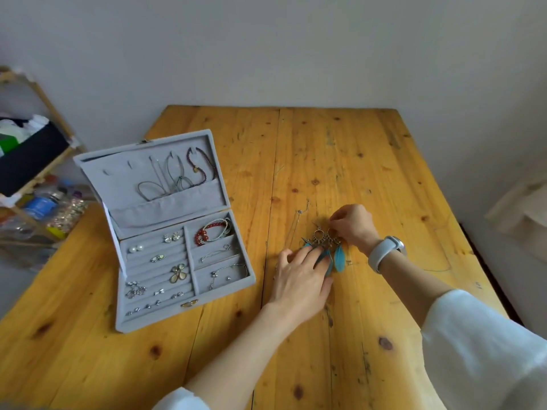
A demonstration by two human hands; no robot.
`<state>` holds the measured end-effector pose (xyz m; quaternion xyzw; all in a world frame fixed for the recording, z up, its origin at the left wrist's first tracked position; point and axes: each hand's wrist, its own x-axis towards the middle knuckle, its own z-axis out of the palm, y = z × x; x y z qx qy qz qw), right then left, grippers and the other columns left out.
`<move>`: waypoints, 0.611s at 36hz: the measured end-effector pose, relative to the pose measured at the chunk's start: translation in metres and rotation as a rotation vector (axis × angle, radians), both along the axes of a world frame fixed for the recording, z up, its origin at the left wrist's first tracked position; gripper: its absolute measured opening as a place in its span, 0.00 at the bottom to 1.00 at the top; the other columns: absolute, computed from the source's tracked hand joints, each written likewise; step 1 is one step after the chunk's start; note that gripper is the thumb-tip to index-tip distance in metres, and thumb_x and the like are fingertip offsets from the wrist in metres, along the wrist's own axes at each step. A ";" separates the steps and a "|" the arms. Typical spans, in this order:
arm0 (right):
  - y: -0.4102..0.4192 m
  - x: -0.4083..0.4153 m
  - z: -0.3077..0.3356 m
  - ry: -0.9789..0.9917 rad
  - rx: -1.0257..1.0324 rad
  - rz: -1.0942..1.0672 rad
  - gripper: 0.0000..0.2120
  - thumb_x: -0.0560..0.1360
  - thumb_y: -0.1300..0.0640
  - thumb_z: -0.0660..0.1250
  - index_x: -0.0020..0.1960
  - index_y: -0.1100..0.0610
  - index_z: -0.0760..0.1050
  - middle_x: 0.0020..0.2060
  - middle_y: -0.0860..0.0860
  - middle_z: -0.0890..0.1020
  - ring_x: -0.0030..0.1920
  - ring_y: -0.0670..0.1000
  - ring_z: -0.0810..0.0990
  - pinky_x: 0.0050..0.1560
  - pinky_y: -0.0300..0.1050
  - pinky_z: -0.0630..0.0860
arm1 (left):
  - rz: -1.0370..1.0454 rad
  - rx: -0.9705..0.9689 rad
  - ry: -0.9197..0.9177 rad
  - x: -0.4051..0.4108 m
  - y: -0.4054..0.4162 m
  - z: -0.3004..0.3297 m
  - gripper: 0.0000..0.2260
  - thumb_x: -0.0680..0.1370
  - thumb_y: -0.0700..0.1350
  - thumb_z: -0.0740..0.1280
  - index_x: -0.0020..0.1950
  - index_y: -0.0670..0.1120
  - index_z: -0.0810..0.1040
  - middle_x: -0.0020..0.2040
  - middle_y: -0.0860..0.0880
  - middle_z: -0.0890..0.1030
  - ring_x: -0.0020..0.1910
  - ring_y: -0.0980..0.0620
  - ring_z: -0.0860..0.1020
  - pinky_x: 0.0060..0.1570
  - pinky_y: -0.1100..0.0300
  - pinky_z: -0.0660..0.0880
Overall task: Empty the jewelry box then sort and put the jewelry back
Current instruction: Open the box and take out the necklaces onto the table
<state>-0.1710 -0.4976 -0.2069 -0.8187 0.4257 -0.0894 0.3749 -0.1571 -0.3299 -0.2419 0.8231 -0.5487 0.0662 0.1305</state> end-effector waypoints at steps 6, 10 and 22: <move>-0.002 -0.008 -0.003 -0.008 -0.021 0.021 0.10 0.74 0.66 0.60 0.48 0.63 0.80 0.43 0.57 0.81 0.44 0.54 0.78 0.42 0.44 0.75 | 0.001 -0.042 -0.003 0.002 0.000 -0.005 0.18 0.74 0.52 0.53 0.53 0.50 0.79 0.56 0.53 0.79 0.58 0.53 0.75 0.55 0.49 0.67; 0.007 -0.020 -0.005 -0.070 -0.213 0.134 0.13 0.76 0.65 0.58 0.55 0.61 0.78 0.51 0.56 0.80 0.47 0.54 0.77 0.46 0.40 0.70 | -0.001 -0.036 -0.025 0.005 -0.001 -0.005 0.18 0.74 0.52 0.52 0.52 0.50 0.80 0.56 0.52 0.80 0.58 0.53 0.76 0.54 0.48 0.71; 0.019 -0.025 -0.001 -0.148 -0.346 0.297 0.12 0.76 0.63 0.59 0.56 0.59 0.77 0.51 0.55 0.77 0.52 0.54 0.75 0.52 0.45 0.71 | -0.044 -0.131 0.053 0.022 0.010 0.009 0.18 0.74 0.50 0.55 0.57 0.48 0.79 0.60 0.49 0.78 0.60 0.51 0.75 0.59 0.45 0.68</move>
